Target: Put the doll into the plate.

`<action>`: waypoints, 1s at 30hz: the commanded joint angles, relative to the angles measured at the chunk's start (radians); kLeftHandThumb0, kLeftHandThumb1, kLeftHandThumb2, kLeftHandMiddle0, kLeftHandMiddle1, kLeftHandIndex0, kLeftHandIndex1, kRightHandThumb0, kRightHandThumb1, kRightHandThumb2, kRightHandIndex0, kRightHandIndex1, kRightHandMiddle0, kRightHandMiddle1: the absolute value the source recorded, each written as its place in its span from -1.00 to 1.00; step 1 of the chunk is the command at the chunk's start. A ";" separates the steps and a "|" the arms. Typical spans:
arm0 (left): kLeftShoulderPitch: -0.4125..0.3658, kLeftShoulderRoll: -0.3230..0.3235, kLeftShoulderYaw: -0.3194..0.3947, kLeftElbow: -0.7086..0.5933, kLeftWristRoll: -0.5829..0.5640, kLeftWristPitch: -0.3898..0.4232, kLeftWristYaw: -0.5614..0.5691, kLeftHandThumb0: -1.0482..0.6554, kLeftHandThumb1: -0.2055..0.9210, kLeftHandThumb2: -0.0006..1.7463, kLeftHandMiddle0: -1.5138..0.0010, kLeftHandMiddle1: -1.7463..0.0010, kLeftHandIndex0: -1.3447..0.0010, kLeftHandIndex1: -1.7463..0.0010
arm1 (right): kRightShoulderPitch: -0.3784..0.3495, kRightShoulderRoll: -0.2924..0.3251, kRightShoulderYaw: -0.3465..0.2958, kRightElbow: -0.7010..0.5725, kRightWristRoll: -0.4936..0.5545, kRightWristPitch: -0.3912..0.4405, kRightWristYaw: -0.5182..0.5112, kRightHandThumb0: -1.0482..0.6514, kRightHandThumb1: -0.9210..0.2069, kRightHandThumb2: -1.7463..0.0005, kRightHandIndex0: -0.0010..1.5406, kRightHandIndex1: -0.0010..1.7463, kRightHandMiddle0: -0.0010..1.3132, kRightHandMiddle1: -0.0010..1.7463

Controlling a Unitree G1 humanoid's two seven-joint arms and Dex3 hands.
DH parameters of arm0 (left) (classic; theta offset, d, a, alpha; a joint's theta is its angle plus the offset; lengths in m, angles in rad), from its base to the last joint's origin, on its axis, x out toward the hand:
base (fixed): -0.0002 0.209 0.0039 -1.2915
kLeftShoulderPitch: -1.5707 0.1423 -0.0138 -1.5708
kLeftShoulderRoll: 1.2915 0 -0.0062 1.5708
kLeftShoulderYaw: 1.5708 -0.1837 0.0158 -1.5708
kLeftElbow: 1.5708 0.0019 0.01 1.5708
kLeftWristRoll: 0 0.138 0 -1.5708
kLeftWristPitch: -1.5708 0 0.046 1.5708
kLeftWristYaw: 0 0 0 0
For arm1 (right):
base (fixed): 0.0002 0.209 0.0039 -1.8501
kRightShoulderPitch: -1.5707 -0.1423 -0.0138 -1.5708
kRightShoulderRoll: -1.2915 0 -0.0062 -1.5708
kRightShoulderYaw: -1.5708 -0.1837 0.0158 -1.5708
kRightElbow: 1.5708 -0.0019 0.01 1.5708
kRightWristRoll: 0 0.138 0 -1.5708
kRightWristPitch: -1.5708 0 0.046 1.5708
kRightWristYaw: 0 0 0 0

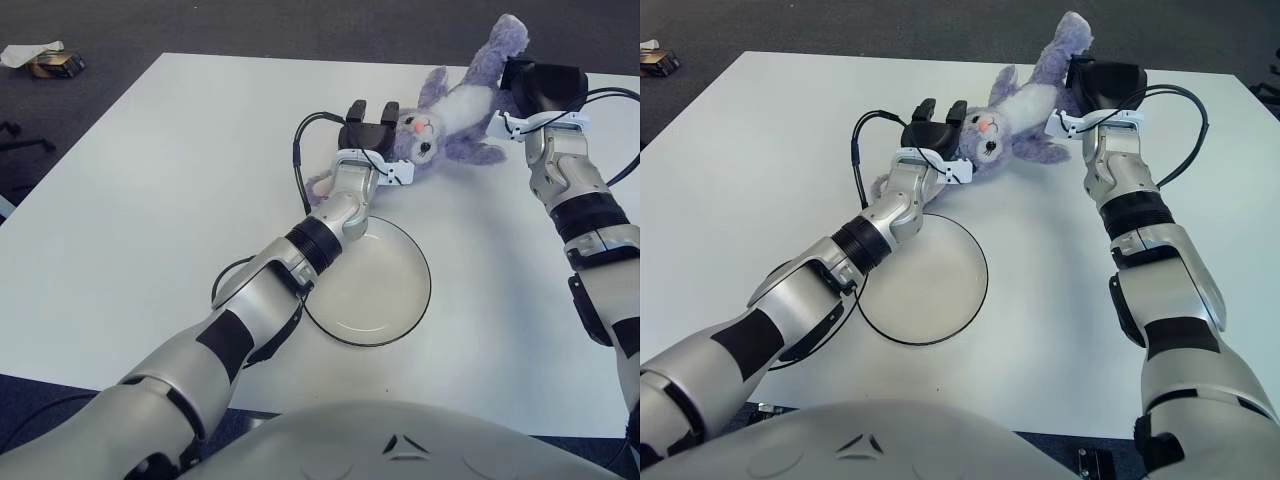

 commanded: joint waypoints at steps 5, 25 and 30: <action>0.061 0.027 0.013 -0.158 -0.095 -0.063 -0.079 -1.00 1.00 -0.09 1.00 1.00 1.00 1.00 | 0.009 -0.027 0.019 -0.008 -0.038 0.011 0.000 -0.36 0.18 -0.59 0.74 1.00 0.02 1.00; 0.166 0.043 0.090 -0.394 -0.330 -0.178 -0.136 -1.00 1.00 -0.16 1.00 1.00 1.00 1.00 | 0.055 -0.037 0.015 -0.070 -0.054 0.029 -0.003 -0.34 0.11 -0.53 0.69 1.00 -0.04 1.00; 0.162 0.044 0.082 -0.415 -0.338 -0.157 -0.157 -1.00 1.00 -0.17 1.00 1.00 1.00 1.00 | 0.063 -0.046 0.017 -0.086 -0.055 0.020 0.010 -0.34 0.09 -0.52 0.68 1.00 -0.05 1.00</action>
